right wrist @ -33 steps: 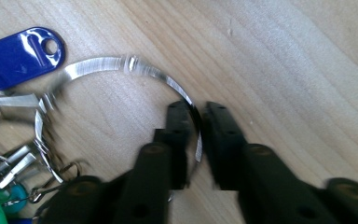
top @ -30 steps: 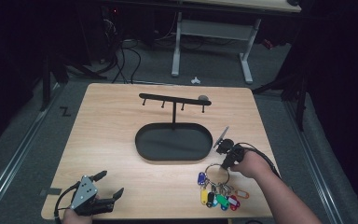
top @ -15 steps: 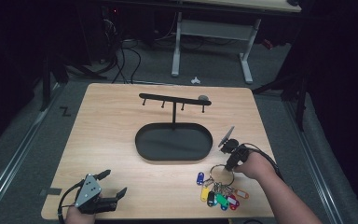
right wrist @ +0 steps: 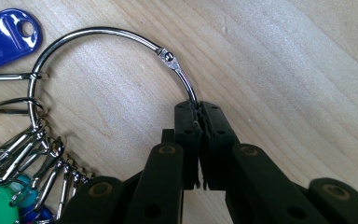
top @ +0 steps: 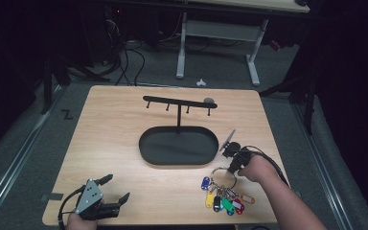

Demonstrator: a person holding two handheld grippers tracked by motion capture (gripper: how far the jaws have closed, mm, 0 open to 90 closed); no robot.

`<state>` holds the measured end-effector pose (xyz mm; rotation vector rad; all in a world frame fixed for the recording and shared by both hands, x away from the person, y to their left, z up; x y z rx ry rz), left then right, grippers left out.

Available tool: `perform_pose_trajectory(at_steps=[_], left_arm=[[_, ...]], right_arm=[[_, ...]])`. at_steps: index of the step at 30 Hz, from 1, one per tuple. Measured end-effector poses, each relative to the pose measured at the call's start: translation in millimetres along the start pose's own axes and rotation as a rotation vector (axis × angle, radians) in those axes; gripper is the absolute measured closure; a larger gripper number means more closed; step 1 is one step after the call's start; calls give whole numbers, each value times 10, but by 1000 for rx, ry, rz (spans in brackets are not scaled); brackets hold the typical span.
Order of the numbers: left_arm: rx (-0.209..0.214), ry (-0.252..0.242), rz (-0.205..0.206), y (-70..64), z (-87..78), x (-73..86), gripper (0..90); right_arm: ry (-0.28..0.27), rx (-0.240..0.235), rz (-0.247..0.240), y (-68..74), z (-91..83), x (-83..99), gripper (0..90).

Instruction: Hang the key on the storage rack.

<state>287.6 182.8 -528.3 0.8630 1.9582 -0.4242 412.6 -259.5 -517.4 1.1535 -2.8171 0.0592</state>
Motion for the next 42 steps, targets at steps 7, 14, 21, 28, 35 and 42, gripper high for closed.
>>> perform_pose_trajectory(at_steps=[7,14,21,28,35,42], left_arm=[[-2,-4,-12,-7,-21,11,150],[7,-3,-2,-21,11,-12,150],[36,-37,-17,-18,29,-66,150],[46,-34,-15,-22,101,-98,150],[58,-26,4,-36,146,-113,150],[53,-35,0,-36,139,-117,150]], right_arm=[[0,-35,7,-3,-117,7,869],[-33,-28,25,34,-400,65,868],[-77,-17,10,71,-685,127,873],[-88,11,13,139,-918,178,875],[-95,18,59,174,-1138,227,875],[-135,37,34,168,-1404,234,875]])
Point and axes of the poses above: each handheld gripper's, and its own axes: z roughly forward along the jaws, x roughly out of its underside, y roughly to its left, the point moved 3 cm from there along z, roughly forward along the jaws, and after that the axes turned 8 degrees about y, right-handed, at the moved point
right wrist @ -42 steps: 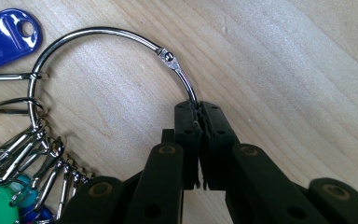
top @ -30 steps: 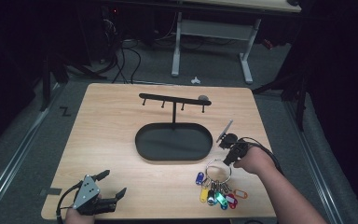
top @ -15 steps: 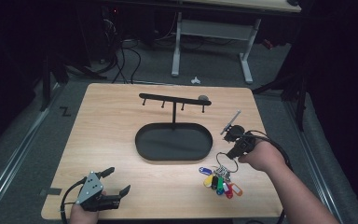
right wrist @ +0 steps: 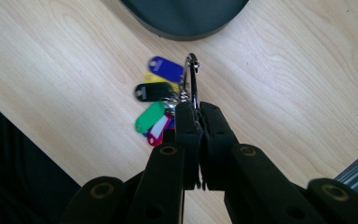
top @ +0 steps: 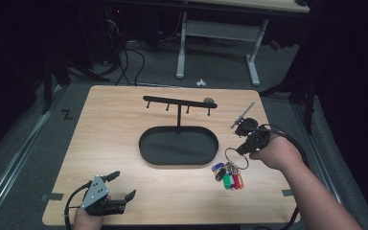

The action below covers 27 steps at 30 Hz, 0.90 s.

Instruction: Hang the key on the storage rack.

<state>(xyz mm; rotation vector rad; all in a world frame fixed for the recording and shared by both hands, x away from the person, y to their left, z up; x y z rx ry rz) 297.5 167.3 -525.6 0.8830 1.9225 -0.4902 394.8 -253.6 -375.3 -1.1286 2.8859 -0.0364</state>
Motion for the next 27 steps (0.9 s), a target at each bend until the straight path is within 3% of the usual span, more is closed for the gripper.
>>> perform_pose_trajectory(at_steps=[21,27], left_arm=[[-1,7,-2,11,-11,17,150],[-7,7,-5,18,-36,32,150]], right_arm=[[-32,103,-3,-49,-626,-99,875],[-40,106,-8,-48,-681,-141,875]])
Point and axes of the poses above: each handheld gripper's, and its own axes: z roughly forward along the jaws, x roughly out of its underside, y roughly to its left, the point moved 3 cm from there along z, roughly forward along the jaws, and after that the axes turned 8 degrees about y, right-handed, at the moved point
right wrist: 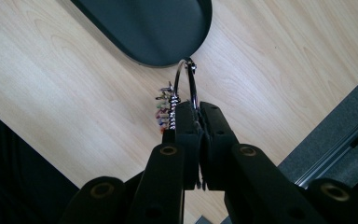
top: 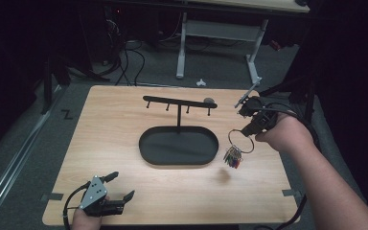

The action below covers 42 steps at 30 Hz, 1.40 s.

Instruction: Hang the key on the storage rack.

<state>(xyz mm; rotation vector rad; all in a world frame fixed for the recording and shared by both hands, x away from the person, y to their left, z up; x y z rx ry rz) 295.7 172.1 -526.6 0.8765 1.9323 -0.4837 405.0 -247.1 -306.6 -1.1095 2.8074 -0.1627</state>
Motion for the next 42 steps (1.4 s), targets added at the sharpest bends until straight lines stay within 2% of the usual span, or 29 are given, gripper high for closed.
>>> perform_pose_trajectory(at_steps=[18,26,29,34,42], left_arm=[[-28,5,-9,14,-105,65,151],[-57,9,-21,30,-213,128,150],[-66,10,-25,30,-241,146,150],[-73,16,-26,36,-277,165,150],[-71,16,-21,31,-261,168,150]], right_arm=[[-25,5,-41,52,-65,-251,875],[-56,7,-87,117,-136,-498,874],[-63,2,-90,120,-142,-558,875],[-71,-4,-99,120,-101,-719,875],[-81,-24,-89,96,-9,-865,875]])
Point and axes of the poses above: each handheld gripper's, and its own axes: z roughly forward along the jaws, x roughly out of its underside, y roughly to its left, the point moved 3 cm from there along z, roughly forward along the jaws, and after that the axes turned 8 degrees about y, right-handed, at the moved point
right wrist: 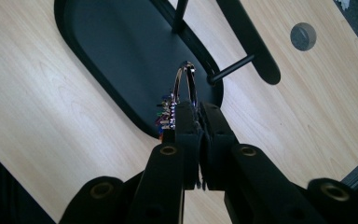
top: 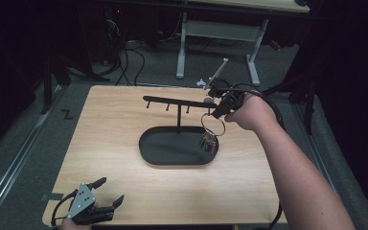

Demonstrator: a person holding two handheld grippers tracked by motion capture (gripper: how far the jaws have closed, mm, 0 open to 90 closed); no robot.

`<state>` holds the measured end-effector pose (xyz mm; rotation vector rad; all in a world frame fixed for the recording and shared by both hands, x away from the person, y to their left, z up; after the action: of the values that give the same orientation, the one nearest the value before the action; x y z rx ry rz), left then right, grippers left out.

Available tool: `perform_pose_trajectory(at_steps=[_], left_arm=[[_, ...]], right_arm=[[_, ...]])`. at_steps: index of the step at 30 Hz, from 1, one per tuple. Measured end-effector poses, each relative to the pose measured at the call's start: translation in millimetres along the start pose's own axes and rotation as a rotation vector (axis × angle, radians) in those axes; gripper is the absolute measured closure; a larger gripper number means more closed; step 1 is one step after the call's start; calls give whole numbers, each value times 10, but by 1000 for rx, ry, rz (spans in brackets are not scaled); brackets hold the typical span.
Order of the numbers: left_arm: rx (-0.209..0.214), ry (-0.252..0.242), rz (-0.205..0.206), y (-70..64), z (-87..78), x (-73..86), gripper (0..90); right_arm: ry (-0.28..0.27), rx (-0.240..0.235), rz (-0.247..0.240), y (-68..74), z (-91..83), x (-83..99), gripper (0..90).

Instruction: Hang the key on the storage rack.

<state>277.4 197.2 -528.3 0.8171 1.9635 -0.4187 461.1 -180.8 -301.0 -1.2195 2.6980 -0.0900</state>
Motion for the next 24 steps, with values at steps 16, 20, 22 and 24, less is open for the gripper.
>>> perform_pose_trajectory(at_steps=[16,20,22,24], left_arm=[[-1,2,5,2,-2,4,150],[0,6,5,5,-1,4,150],[0,5,6,1,5,4,150],[3,10,8,-2,6,5,150]], right_arm=[[-12,-31,91,-256,162,-99,874],[-13,-37,103,-304,207,-98,874],[-16,-41,99,-324,236,-106,873],[-17,-39,106,-328,251,-109,873]])
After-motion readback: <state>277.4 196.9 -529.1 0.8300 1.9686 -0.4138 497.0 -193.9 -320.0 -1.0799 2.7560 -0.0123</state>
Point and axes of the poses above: each handheld gripper's, and its own axes: z roughly forward along the jaws, x roughly out of its underside, y roughly to its left, the point moved 3 cm from there along z, roughly forward along the jaws, and after that the axes turned 8 degrees about y, right-handed, at the moved point
